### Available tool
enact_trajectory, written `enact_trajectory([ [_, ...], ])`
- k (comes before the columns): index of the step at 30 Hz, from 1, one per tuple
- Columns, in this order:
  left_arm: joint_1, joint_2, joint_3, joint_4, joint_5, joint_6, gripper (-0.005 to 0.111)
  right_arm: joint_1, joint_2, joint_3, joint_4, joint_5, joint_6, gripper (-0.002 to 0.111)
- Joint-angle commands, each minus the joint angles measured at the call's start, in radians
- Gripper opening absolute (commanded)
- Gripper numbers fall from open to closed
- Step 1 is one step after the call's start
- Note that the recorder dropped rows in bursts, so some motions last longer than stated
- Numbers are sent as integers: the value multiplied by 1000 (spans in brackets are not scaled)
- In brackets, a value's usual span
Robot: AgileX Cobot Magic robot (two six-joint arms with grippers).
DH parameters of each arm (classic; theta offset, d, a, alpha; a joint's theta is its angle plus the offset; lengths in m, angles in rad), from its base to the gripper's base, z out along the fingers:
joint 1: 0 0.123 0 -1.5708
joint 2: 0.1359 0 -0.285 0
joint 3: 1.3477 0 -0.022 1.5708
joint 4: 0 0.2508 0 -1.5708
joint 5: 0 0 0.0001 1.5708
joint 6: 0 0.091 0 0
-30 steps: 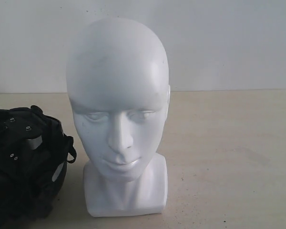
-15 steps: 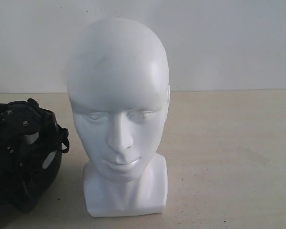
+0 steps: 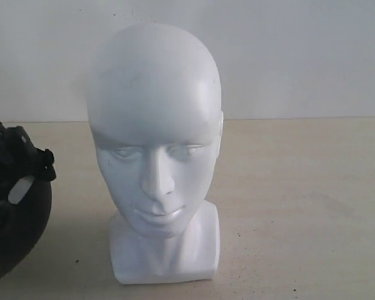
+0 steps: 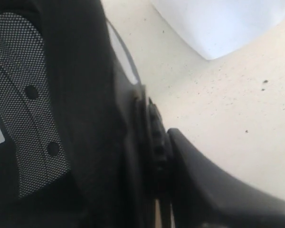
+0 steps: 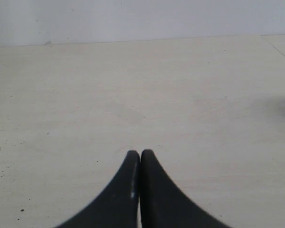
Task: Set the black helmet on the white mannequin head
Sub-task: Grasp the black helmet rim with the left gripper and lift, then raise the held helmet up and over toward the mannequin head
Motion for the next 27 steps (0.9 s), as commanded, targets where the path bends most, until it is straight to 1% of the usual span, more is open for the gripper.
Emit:
enact_trajectory([
  [1,-4,-124,-8,20,10,-4,4,1,-5,0,-3,-3,-3,0],
  [9,-4,-277,-8,13,51,-13,4,1,-5,0,-3,-5,-3,0],
  [13,-4,-322,-8,13,107,-7,4,1,-5,0,-3,-5,-3,0],
  [16,-4,-378,-10,6,105,-11,4,1,-5,0,-3,-5,-3,0],
  [19,-4,-446,-34,31,83,-77,4,1,-5,0,-3,-5,-3,0],
  [27,-4,-550,-75,208,52,-333,4,1,-5,0,-3,-5,-3,0],
])
